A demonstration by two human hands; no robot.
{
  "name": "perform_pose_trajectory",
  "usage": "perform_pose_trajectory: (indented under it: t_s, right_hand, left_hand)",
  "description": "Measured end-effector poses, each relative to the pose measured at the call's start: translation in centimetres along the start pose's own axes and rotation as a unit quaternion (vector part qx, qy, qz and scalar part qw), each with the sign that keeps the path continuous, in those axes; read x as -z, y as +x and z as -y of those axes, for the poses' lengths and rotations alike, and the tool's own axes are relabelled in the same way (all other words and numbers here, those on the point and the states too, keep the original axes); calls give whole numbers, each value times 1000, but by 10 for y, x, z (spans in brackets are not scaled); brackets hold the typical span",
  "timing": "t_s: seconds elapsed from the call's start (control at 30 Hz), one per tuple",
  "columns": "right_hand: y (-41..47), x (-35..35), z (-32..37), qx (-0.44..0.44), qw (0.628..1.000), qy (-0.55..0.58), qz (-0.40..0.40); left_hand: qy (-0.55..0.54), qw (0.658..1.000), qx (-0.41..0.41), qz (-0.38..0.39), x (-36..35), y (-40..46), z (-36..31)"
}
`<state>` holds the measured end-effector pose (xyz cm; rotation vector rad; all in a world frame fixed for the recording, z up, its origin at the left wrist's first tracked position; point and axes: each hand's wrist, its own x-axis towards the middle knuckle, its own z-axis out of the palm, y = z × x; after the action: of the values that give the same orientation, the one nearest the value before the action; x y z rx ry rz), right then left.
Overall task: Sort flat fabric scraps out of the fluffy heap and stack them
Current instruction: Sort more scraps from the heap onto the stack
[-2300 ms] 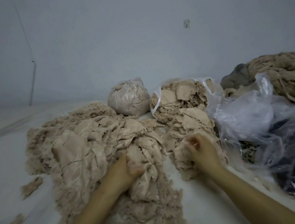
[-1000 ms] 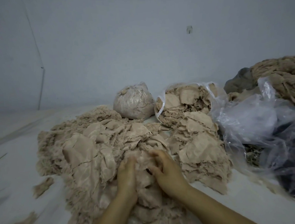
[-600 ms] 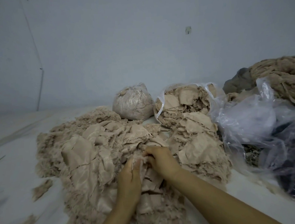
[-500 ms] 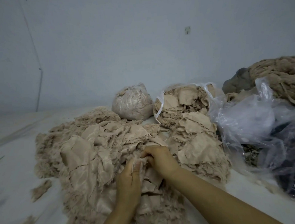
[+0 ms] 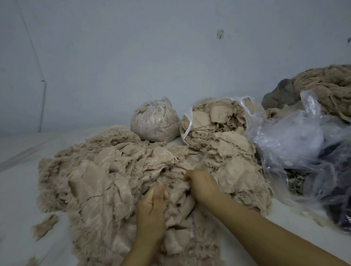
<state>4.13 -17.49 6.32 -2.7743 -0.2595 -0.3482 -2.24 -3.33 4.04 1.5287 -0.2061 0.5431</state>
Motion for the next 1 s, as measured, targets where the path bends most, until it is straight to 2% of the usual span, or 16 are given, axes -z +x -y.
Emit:
perform_pose_trajectory:
  t_s: [0.07,0.17,0.2,0.23,0.27,0.33,0.43,0.53,0.57,0.6,0.67,0.7,0.73,0.8,0.9,1.0]
  right_hand:
    - [-6,1,-2,22,1000,7,-1]
    - [-20,0,15,115,978,139,-106]
    - [-25,-2,19,117,968,204,-89]
    - [-30,-4,20,111,962,248,-35]
    - [-35,-9,18,109,962,249,33]
    - [-44,-20,11,128,973,150,122]
    - [-46,-28,1,109,983,74,125]
    - [-45,-16,10,62,981,167,77]
    - [-46,-9,15,32,969,240,54]
    - [-48,-2,20,6,939,338,56]
    - [-54,8,27,-16,855,504,125]
    - [-58,10,29,-9,839,524,147]
    - [-62,10,29,5,849,510,139]
    - [-64,6,28,-7,868,494,51]
    - [-63,2,24,-53,846,531,-23]
    - [-62,1,23,-86,810,577,-67]
  left_hand:
    - [-17,999,48,7,1,8,-6]
    - [-106,982,150,41,2,17,-7]
    - [-139,971,186,59,2,18,-7]
    - [-168,958,222,72,2,19,-8]
    - [-193,944,254,79,3,18,-9]
    - [-246,916,301,97,7,19,-13]
    - [-305,898,296,116,11,25,-27]
    - [-311,900,293,81,13,31,-33]
    - [-317,897,299,79,14,32,-32]
    - [-323,892,306,80,13,32,-32]
    - [-332,888,311,71,12,31,-27]
    - [-334,888,309,65,11,31,-25]
    - [-334,890,305,60,10,30,-23]
    - [-317,902,288,58,9,27,-20]
    - [-220,934,271,80,6,18,-17]
    - [-149,960,233,44,5,13,-14]
